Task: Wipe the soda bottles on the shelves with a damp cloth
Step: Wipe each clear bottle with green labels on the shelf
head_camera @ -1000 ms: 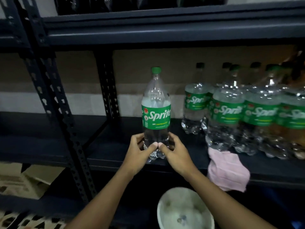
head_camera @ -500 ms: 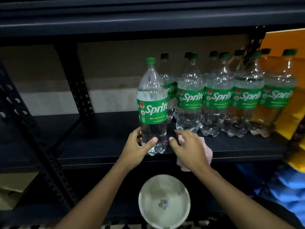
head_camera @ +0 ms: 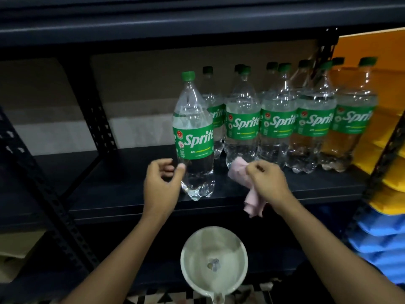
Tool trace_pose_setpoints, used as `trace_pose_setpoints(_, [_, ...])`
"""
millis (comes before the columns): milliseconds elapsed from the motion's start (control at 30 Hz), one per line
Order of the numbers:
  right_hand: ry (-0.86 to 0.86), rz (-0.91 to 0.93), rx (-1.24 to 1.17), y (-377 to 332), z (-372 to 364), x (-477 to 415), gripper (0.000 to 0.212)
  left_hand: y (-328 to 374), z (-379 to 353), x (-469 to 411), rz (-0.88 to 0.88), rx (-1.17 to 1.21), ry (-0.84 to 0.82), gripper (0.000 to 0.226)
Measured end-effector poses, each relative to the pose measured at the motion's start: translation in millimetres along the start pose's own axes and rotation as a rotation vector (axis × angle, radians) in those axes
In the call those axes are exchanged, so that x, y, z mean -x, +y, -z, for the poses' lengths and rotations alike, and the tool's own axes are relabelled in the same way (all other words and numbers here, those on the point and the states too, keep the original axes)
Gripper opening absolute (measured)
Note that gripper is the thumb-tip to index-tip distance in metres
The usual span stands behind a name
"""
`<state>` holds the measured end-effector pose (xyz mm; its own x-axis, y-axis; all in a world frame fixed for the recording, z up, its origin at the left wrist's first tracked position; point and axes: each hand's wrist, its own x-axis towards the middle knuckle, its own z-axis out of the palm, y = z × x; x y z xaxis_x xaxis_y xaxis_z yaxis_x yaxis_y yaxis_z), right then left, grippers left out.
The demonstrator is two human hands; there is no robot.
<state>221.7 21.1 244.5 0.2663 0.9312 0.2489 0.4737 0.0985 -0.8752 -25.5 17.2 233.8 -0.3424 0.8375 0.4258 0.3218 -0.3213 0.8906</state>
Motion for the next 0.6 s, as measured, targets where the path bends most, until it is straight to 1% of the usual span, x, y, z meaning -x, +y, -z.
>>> trace_pose_setpoints(33, [-0.044,-0.032,-0.166,-6,9,1,0.023,9,1,3,-0.079,0.017,0.059,0.017])
trace_pose_setpoints(67, [-0.099,-0.064,-0.314,-10,18,0,0.022,20,2,7,-0.152,0.029,0.073,0.015])
trace_pose_setpoints(100, [-0.167,-0.1,-0.456,-12,24,-1,0.018,30,3,10,-0.217,0.026,0.045,0.016])
trace_pose_setpoints(167, [-0.306,-0.145,-0.66,-11,31,-5,0.01,52,4,14,-0.306,-0.004,-0.098,0.016])
trace_pose_setpoints(200, [-0.351,-0.153,-0.711,-11,31,-5,0.011,62,4,16,-0.317,-0.027,-0.197,0.013])
trace_pose_setpoints(233, [-0.363,-0.166,-0.738,-12,30,-3,0.018,71,3,17,-0.302,-0.057,-0.303,0.011])
trace_pose_setpoints(267, [-0.363,-0.173,-0.741,-13,28,-1,0.023,79,2,19,-0.275,-0.097,-0.402,0.014])
trace_pose_setpoints(367, [-0.373,-0.164,-0.702,-22,21,10,0.023,94,0,23,-0.195,-0.148,-0.612,0.022])
trace_pose_setpoints(433, [-0.379,-0.167,-0.72,-25,16,15,0.023,97,-2,24,-0.167,-0.131,-0.671,0.028])
trace_pose_setpoints(500, [-0.356,-0.14,-0.673,-29,11,18,0.022,97,-3,25,-0.143,-0.149,-0.691,0.036])
trace_pose_setpoints(600, [-0.339,-0.091,-0.582,-33,7,22,0.02,92,-4,27,-0.15,-0.208,-0.706,0.024])
